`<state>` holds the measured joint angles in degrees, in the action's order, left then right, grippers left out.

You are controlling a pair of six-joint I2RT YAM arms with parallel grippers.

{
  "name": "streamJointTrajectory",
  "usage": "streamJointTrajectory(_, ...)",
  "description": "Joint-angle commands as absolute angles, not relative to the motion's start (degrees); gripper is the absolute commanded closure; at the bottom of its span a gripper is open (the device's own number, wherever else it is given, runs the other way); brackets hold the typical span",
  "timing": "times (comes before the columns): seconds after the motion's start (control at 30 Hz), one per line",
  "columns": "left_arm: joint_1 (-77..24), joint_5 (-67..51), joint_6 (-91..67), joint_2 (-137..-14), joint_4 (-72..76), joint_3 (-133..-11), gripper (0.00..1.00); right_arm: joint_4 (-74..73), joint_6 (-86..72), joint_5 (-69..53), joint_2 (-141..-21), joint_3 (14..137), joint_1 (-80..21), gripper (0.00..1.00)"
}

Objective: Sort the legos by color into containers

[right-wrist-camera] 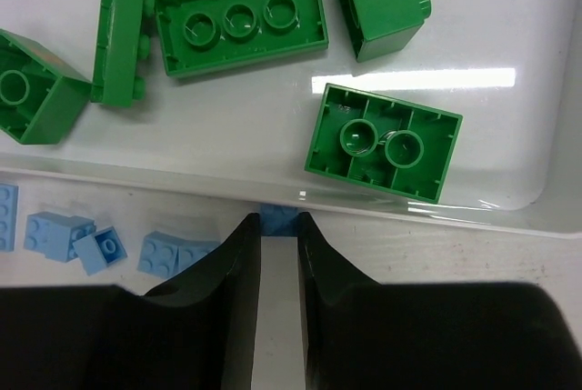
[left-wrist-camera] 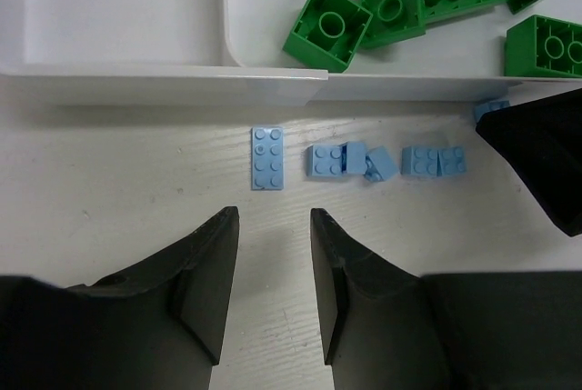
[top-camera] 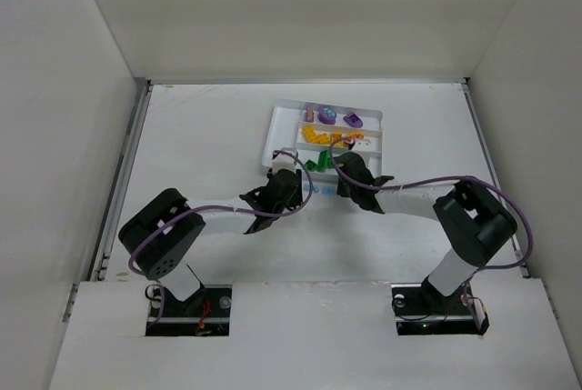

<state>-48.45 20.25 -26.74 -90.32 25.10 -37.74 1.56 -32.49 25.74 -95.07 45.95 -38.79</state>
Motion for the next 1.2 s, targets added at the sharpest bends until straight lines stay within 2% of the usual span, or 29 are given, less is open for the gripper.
streamJointTrajectory(0.0, -49.26, 24.25, -24.35, -91.32, 25.67, -40.60, 0.65, 3.60, -31.73, 26.81, -90.19, 45.79, -39.77, 0.80)
streamJointTrajectory(0.23, -46.89, 25.67, -27.06, -87.11, 28.03, -36.49, 0.65, 4.04, -31.29, 22.95, -83.32, 47.71, -42.84, 0.79)
streamJointTrajectory(0.43, -40.57, 22.68, -33.04, -77.45, 31.73, -26.82, 0.65, 8.87, -32.08, 15.74, -92.70, 58.34, -43.46, 0.79)
streamJointTrajectory(0.63, -36.69, 20.04, -34.28, -73.04, 31.46, -23.12, 0.65, 8.70, -32.43, 13.10, -106.77, 73.19, -43.46, 0.79)
streamJointTrajectory(0.7, -36.87, 19.25, -34.10, -73.04, 31.46, -23.38, 0.65, 7.91, -32.61, 12.92, -110.46, 77.59, -43.46, 0.75)
streamJointTrajectory(0.83, -39.59, 19.42, -33.75, -74.53, 31.82, -24.60, 0.65, 5.37, -33.74, 13.53, -113.99, 82.70, -43.29, 0.55)
streamJointTrajectory(0.93, -41.35, 19.77, -32.96, -76.81, 31.82, -25.92, 0.64, 5.53, -34.45, 13.80, -110.93, 80.69, -43.11, 0.50)
streamJointTrajectory(1.17, -44.86, 20.65, -31.47, -82.87, 31.20, -30.75, 0.64, 13.00, -34.71, 16.08, -93.80, 60.33, -42.76, 0.57)
